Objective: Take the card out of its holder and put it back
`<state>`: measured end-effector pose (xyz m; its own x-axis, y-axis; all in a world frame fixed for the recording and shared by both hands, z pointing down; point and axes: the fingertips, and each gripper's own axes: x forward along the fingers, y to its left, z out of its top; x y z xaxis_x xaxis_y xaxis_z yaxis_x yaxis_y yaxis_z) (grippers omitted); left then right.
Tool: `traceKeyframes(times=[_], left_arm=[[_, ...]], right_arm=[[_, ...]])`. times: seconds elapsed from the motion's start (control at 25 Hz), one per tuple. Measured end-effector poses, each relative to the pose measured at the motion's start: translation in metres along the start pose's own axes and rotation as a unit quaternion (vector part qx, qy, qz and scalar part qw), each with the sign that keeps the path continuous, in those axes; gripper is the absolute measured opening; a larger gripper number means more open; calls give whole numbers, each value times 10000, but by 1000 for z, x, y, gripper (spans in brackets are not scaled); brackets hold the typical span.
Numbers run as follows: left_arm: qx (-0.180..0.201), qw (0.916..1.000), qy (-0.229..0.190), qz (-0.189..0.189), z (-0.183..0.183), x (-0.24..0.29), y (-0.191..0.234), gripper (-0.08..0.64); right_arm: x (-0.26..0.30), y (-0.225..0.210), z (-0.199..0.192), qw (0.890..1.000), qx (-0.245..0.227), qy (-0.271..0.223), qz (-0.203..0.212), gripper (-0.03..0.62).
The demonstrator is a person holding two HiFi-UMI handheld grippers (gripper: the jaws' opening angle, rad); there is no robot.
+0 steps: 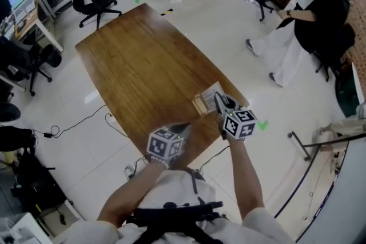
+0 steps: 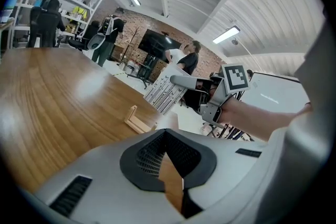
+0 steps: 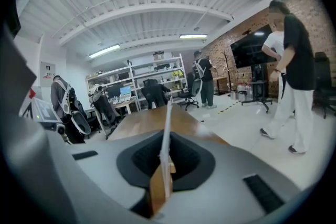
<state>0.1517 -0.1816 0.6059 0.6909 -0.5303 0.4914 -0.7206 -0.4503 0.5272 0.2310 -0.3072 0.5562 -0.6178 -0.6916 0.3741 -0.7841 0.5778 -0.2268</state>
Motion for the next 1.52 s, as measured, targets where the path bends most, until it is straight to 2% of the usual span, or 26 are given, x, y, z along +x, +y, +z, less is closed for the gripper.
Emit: traceKeyframes(times=[0.32, 0.68, 0.96, 1.24, 1.52], left_arm=[[573, 9982, -129, -102, 15, -39, -8, -9], [917, 9947, -67, -455, 19, -69, -10, -9], [1202, 9906, 8, -653, 13, -82, -18, -9], [1421, 9856, 46, -913, 11, -93, -29, -9], [1480, 9837, 32, -1024, 16, -94, -36, -9]], right_arm=[[-48, 29, 22, 9985, 129, -415, -327, 17], [-102, 67, 15, 9920, 386, -790, -905, 15], [-144, 98, -4, 9820, 606, -1040, -1457, 15], [-179, 122, -13, 9665, 909, -1360, -1976, 15], [-199, 124, -13, 9584, 1013, -1499, -2208, 15]])
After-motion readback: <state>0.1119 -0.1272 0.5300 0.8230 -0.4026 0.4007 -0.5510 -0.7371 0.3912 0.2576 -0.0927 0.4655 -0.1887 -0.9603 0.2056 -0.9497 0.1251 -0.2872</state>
